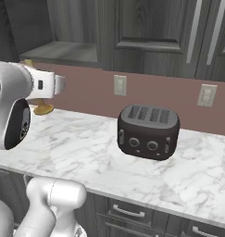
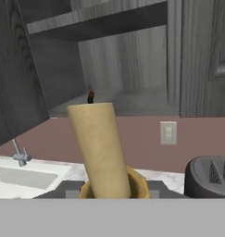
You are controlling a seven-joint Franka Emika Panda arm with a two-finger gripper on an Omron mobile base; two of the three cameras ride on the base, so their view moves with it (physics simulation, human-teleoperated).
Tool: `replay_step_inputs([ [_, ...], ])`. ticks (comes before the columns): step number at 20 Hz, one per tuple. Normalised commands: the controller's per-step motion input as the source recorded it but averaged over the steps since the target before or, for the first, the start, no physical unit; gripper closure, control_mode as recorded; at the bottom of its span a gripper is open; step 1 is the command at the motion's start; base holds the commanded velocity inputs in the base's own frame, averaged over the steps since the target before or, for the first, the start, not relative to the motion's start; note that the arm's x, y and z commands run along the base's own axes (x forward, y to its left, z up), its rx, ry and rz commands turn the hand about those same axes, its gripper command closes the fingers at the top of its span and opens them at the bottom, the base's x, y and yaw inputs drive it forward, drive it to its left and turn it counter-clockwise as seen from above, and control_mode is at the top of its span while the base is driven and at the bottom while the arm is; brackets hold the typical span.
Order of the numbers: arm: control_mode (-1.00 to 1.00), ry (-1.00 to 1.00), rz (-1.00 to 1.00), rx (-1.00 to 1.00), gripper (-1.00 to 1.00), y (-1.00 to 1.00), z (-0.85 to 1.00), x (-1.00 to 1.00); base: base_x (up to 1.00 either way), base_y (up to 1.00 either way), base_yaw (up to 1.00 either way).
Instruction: Get the candle and the liquor from the cabinet and move them to the dining counter.
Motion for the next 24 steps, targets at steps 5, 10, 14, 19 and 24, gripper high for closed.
replay_step_inputs([
  [5, -1.0, 0.07, -0.03, 0.0, 1.0, -0.19, 0.0, -0.5, 0.0, 0.0, 0.0],
  [10, -1.0, 0.13, -0.04, 0.0, 1.0, 0.0, 0.0, -0.15, 0.0, 0.0, 0.0],
  [14, -1.0, 0.11, -0.01, 0.0, 1.0, -0.01, -0.01, -0.1, 0.0, 0.0, 0.0],
  [19, -1.0, 0.0, -0.01, 0.02, 1.0, -0.06, -0.05, -0.11, 0.0, 0.0, 0.0],
  [24, -1.0, 0.0, -0.03, 0.04, 1.0, -0.1, 0.0, -0.09, 0.0, 0.0, 0.0],
])
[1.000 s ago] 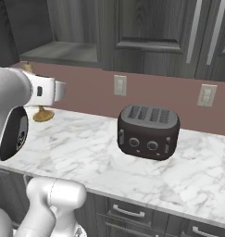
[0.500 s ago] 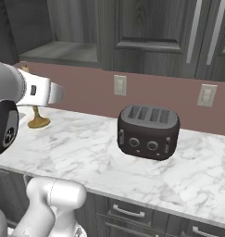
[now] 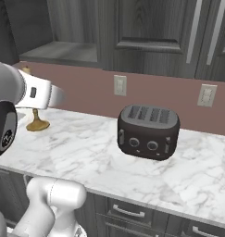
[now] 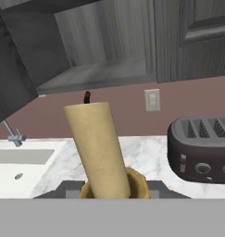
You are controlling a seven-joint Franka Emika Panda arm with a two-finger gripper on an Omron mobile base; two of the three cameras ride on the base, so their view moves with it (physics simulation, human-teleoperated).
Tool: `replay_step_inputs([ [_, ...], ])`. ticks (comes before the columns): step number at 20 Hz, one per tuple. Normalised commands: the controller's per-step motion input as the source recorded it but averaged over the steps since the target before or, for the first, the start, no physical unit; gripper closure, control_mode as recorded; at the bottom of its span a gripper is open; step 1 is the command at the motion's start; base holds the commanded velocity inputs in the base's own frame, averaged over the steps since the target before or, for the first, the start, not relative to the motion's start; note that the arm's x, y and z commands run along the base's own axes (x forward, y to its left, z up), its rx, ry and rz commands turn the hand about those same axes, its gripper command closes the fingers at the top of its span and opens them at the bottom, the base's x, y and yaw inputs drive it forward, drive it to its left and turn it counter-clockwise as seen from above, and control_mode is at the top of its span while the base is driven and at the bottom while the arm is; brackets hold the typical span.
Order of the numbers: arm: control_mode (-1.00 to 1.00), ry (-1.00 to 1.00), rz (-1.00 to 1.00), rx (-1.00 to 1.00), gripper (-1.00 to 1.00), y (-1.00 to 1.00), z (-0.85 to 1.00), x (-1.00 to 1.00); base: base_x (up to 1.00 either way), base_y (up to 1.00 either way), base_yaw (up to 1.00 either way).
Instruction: Get the candle and the liquor from the cabinet and move them to the dining counter.
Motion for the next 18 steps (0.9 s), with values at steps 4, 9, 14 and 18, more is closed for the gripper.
replay_step_inputs([
  [4, -1.0, 0.0, 0.0, 0.01, 1.0, -0.05, 0.0, -0.06, 0.0, 0.0, 0.0],
  [9, -1.0, 0.0, 0.0, 0.0, 1.0, 0.0, 0.0, 0.0, 0.0, 0.0, 0.0],
  [14, 1.0, 0.0, 0.0, 0.0, 1.0, 0.0, 0.0, 0.0, -0.56, -0.02, 0.0],
  [18, 1.0, 0.0, 0.0, 0.0, 1.0, 0.0, 0.0, 0.0, -1.0, -0.16, 0.1],
])
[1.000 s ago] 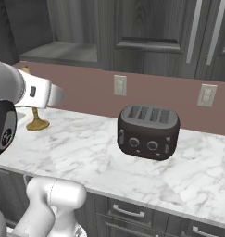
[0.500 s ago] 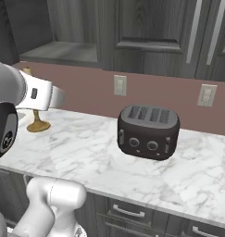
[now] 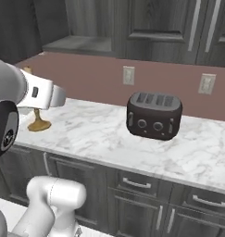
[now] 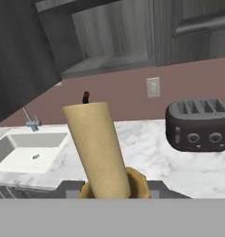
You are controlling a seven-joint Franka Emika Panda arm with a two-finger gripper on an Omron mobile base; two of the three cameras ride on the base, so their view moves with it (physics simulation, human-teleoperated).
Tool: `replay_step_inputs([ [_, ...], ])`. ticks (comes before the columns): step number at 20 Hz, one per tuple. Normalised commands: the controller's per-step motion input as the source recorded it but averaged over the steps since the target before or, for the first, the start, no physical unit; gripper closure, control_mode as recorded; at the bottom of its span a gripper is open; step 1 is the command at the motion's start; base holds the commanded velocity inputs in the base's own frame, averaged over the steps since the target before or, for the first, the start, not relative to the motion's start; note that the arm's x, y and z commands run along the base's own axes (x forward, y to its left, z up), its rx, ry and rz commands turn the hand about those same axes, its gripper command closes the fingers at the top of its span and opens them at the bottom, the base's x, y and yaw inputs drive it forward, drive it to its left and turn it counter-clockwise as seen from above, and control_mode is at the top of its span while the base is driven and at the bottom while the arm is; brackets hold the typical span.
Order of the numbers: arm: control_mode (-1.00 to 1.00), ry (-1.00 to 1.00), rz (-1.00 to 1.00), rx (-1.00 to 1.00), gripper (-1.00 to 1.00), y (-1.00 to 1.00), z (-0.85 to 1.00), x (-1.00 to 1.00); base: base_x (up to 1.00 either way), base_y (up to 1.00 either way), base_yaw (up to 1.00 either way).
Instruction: Get the candle and the liquor from the cabinet and move them to the dining counter.
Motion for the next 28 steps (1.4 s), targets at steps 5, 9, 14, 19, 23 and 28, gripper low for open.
replay_step_inputs([
  [5, 1.0, 0.0, 0.0, 0.0, 1.0, 0.0, 0.0, 0.0, -1.0, -0.21, 0.41],
  [9, 1.0, 0.0, 0.0, 0.0, 1.0, 0.0, 0.0, 0.0, -0.69, -0.06, 0.81],
  [14, 1.0, 0.0, 0.0, 0.0, 1.0, 0.0, 0.0, 0.0, -0.21, 0.0, 1.0],
  [19, 1.0, 0.0, 0.0, 0.0, 1.0, 0.0, 0.0, 0.0, -0.07, 0.0, 1.0],
  [23, 1.0, 0.0, 0.0, 0.0, 1.0, 0.0, 0.0, 0.0, 0.02, -0.1, 0.95],
  [28, 1.0, 0.0, 0.0, 0.0, 1.0, 0.0, 0.0, 0.0, 0.17, -0.36, 0.82],
])
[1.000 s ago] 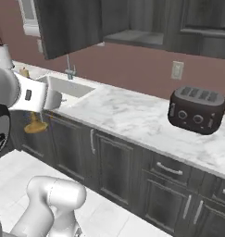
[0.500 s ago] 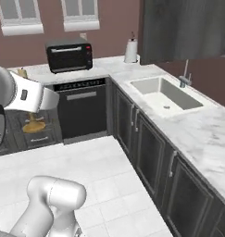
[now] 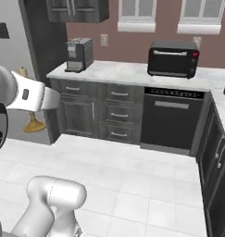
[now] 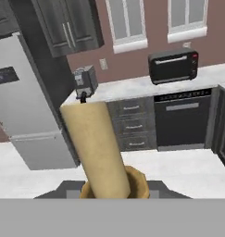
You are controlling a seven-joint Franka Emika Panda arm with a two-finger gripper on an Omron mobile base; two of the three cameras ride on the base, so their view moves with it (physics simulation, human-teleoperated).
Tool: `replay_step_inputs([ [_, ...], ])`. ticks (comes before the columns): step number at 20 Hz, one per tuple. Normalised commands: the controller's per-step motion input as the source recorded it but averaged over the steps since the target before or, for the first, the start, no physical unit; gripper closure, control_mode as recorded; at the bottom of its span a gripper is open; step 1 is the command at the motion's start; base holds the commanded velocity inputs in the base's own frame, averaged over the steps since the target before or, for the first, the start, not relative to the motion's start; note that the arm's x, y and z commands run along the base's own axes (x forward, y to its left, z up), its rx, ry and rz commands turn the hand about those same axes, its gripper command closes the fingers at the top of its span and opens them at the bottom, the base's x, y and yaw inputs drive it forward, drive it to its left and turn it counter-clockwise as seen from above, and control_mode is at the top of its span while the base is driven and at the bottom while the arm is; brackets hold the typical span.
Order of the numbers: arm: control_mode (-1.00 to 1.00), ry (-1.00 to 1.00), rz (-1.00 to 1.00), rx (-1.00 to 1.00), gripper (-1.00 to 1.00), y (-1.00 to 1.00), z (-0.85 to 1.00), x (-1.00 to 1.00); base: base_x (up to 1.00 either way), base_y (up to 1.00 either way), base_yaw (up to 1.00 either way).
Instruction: Get the candle and the liquor from the cabinet and move them to the dining counter.
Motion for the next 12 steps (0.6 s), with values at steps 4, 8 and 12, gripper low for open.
replay_step_inputs([
  [4, 1.0, 0.0, 0.0, 0.0, 1.0, 0.0, 0.0, 0.0, 0.53, -0.46, 0.71],
  [8, 1.0, 0.0, 0.0, 0.0, 1.0, 0.0, 0.0, 0.0, 0.79, -0.61, 0.54],
  [12, 1.0, 0.0, 0.0, 0.0, 1.0, 0.0, 0.0, 0.0, 0.99, -0.47, 0.4],
])
